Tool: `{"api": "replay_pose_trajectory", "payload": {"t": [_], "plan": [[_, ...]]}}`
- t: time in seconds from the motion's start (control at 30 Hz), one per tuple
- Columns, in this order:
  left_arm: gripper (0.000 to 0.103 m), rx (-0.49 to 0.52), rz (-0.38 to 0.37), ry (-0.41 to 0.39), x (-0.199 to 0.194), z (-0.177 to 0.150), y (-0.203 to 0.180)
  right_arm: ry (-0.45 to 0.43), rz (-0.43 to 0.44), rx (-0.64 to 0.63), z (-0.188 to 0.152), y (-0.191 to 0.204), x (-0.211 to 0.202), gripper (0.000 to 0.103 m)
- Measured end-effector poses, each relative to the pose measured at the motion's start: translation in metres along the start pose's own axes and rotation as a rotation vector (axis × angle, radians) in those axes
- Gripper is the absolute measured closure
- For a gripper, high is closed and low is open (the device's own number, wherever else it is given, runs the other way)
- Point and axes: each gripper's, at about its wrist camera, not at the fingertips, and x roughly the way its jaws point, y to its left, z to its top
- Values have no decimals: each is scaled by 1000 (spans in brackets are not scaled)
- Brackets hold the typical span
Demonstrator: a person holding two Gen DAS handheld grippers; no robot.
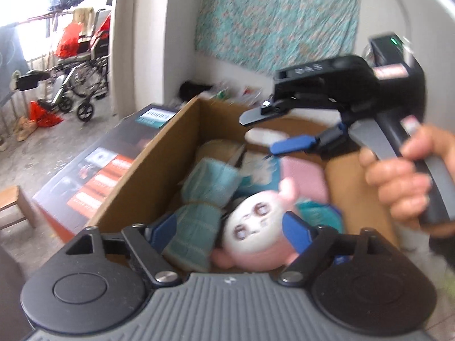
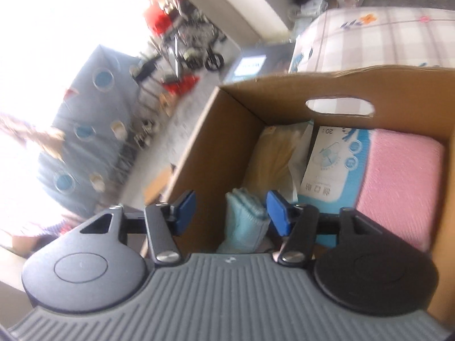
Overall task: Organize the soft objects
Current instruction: 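Move both grippers back over the bed to the white yogurt cup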
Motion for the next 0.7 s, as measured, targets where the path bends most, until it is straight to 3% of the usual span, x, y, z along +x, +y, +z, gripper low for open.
{"api": "replay_pose_trajectory", "payload": {"t": [0.13,0.3,0.5,0.7], "plan": [[15,-44,-111,-80,-17,-3,-9,-107,2,14,-21,-6,-63,30],[13,-22,-216,-161,-33,-8,-37,-269,-27,36,-60,-28,-155,25],[13,92,-320,-186,-45,-13,-98,-441,-199,94,-123,-78,-269,23],[13,212,-463,-138,-47,-35,-174,-523,-373,178,-190,-125,-343,23]]}}
